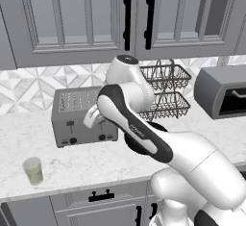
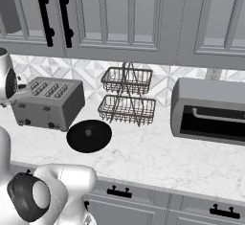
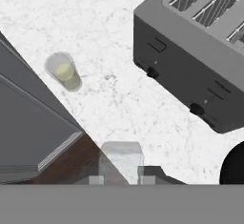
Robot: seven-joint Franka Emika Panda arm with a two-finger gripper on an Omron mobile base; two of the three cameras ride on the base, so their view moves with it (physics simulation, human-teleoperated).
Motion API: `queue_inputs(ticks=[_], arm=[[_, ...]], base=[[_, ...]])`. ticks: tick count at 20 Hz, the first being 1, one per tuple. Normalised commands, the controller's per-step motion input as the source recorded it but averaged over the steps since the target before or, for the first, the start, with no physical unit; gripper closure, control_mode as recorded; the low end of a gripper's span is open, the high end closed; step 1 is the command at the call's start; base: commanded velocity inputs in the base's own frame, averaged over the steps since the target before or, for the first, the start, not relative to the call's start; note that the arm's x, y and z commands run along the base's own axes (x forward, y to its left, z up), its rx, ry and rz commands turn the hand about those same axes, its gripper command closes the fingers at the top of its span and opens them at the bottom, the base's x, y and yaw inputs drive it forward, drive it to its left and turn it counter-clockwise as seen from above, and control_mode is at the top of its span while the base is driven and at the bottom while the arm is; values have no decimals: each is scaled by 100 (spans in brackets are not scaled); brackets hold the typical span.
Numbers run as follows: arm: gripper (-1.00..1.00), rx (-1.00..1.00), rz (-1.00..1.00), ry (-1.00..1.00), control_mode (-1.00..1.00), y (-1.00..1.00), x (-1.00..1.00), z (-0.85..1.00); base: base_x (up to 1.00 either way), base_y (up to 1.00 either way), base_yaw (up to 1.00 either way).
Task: Grab a lemon wedge from the fridge and one ice cube from the ice bowl, and put them in the glass of lemonade.
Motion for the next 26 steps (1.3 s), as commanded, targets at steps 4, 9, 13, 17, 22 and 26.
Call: queue_inputs(ticks=[4, 9, 13, 17, 22, 26], arm=[[100, 1, 17, -3, -100, 83, -14, -41], [100, 0, 18, 0, -100, 95, -4, -30], [100, 0, 11, 0, -100, 97, 0, -9], [100, -3, 2, 0, -100, 71, 0, -5], [100, -11, 0, 0, -100, 12, 0, -13], [100, -6, 0, -5, -100, 7, 0, -29]], base=[[0, 0, 0], [0, 0, 0], [0, 0, 0], [0, 0, 0], [0, 0, 0], [0, 0, 0]])
